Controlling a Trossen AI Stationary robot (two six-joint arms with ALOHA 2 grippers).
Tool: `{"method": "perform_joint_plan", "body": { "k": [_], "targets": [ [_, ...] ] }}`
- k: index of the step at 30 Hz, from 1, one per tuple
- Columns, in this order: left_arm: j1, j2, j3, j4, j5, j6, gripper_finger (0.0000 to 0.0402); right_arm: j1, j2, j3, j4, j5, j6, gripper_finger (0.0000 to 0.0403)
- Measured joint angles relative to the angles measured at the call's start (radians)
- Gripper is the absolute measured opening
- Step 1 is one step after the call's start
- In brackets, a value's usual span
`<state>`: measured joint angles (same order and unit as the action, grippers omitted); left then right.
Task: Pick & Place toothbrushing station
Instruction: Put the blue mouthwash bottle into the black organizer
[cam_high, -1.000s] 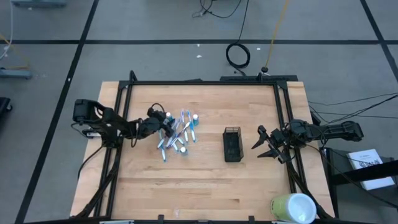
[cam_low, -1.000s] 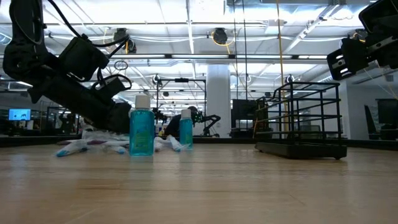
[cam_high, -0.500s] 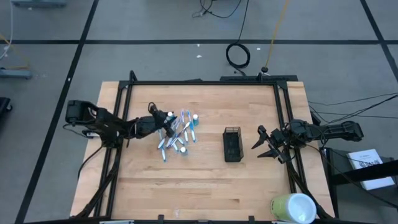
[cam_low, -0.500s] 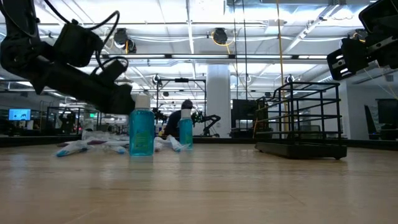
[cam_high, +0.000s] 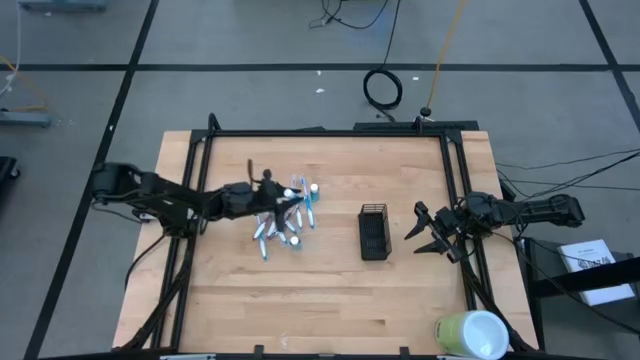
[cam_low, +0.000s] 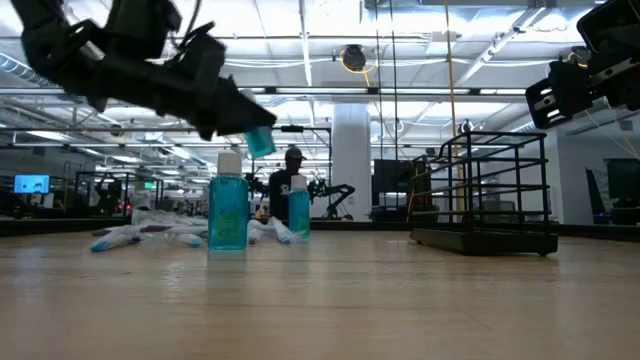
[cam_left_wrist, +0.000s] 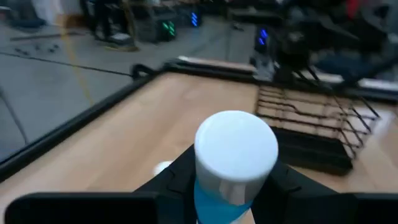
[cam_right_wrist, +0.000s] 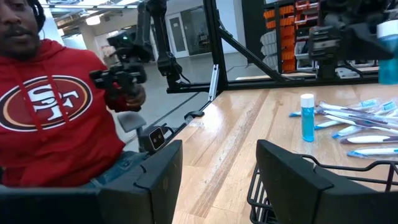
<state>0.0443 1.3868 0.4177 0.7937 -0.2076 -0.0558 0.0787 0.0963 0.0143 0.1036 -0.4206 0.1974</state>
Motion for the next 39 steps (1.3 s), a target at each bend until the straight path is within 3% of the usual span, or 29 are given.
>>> {"method": "perform_joint_plan", "body": {
  "k": [3, 9, 16, 25, 33, 37, 39],
  "targets": [
    [-0.044, 0.022, 0.081, -0.081, 0.0, 0.021, 0.0109, 0.0, 0.0, 0.0, 0.0, 0.0, 0.0, 0.0196],
    [-0.124, 0.097, 0.199, -0.088, 0.0, 0.035, 0.011, 0.0, 0.0, 0.0, 0.017, 0.038, -0.005, 0.0196],
    [-0.189, 0.242, 0.32, -0.091, 0.0, 0.03, 0.011, 0.0, 0.0, 0.0, 0.191, 0.107, 0.097, 0.0196],
    [-0.22, 0.442, 0.483, -0.1, 0.0, -0.001, 0.011, 0.001, 0.0, 0.0, 0.44, 0.105, 0.078, 0.0196],
    [-0.222, 0.515, 0.636, -0.305, 0.032, 0.001, 0.0111, 0.001, 0.007, 0.0, 0.398, 0.105, 0.09, 0.0196],
    [-0.222, 0.52, 0.661, -0.33, 0.035, 0.04, 0.0111, 0.002, 0.015, 0.0, 0.381, 0.105, 0.081, 0.0196],
    [-0.222, 0.52, 0.661, -0.326, 0.035, 0.054, 0.0111, 0.003, 0.018, 0.0, 0.42, 0.167, 0.045, 0.0196]
  ]
}}
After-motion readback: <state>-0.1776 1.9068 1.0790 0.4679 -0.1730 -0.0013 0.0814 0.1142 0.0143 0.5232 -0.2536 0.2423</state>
